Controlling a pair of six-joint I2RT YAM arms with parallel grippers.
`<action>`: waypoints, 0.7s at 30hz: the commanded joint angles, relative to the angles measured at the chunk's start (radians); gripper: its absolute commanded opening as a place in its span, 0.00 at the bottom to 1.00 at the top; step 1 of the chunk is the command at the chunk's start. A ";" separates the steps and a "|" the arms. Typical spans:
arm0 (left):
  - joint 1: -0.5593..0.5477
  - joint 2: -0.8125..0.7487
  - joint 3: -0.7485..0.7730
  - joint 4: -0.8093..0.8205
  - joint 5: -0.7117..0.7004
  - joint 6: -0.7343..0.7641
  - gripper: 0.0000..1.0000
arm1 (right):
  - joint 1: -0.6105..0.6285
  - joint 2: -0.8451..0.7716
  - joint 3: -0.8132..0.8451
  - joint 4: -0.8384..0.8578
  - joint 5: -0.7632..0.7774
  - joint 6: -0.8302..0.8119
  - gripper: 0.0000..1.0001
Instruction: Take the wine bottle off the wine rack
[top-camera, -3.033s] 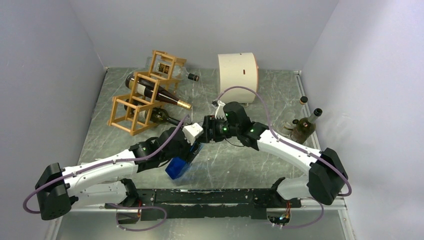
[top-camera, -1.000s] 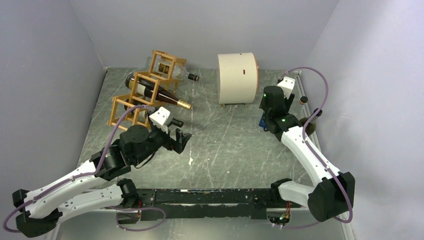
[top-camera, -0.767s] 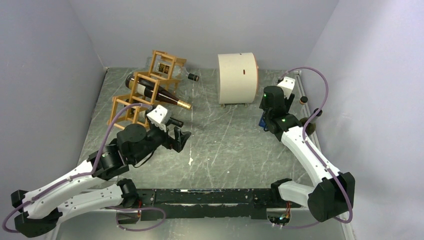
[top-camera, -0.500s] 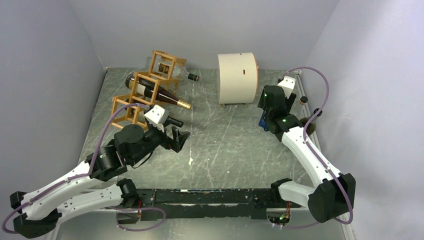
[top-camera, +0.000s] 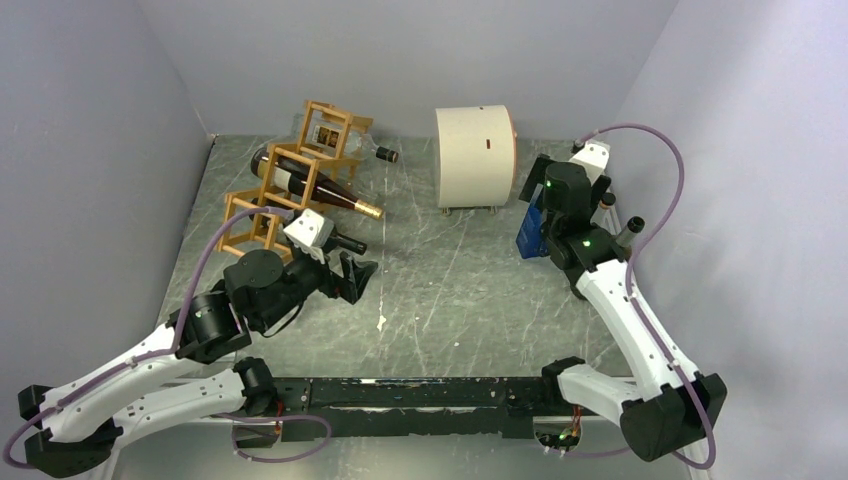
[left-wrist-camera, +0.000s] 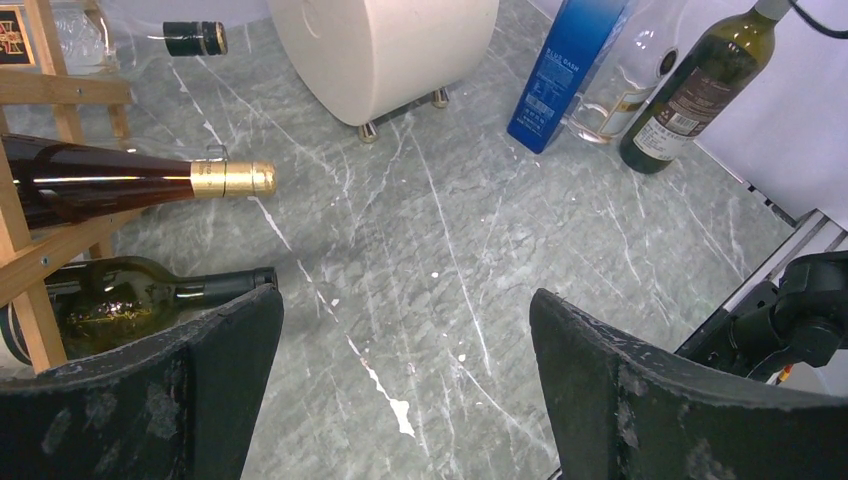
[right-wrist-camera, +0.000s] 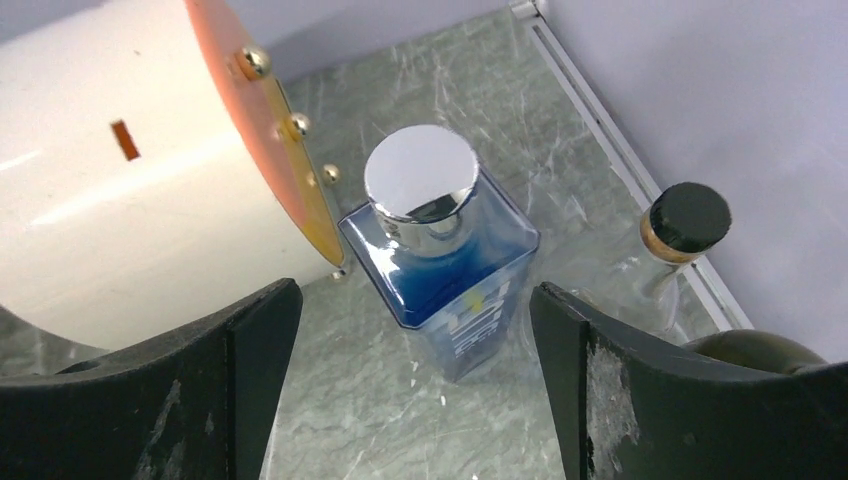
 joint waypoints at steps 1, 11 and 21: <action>-0.004 -0.003 0.049 -0.014 -0.011 0.000 0.97 | -0.006 -0.060 0.043 -0.043 -0.041 -0.049 0.89; -0.004 -0.019 0.048 -0.034 -0.067 -0.018 0.96 | -0.004 -0.100 0.070 -0.005 -0.393 -0.170 0.90; -0.004 -0.074 0.067 -0.076 -0.139 -0.057 0.96 | 0.187 0.046 0.138 0.074 -0.486 -0.128 0.90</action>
